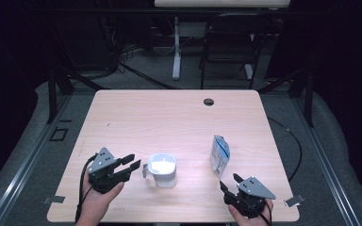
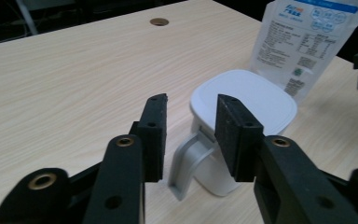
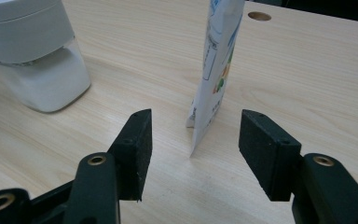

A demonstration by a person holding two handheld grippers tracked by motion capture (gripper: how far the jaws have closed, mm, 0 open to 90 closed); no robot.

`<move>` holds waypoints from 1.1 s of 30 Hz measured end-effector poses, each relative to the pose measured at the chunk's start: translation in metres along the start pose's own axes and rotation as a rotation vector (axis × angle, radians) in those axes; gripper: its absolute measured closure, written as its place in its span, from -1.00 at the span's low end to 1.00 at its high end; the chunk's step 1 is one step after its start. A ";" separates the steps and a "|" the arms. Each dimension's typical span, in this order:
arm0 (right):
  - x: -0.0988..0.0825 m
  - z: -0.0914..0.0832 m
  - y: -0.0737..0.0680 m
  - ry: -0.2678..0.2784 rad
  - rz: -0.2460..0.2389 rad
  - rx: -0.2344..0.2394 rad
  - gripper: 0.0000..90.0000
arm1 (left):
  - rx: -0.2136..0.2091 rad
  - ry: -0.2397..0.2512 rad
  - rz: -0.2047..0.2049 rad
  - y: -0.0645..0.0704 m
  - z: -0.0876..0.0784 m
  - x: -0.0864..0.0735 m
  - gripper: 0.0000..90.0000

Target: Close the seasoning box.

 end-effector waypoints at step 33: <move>-0.017 0.003 0.035 -0.036 0.022 -0.037 -0.02 | 0.170 0.009 -0.161 -0.074 -0.015 -0.072 0.03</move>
Point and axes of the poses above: each handheld gripper's, and its own axes: z roughly forward along the jaws, x roughly out of its top, y roughly to its right, the point moved 6 cm from there along z, roughly forward along the jaws, and after that the axes turned 4 degrees about -z, right-handed, at the moved point
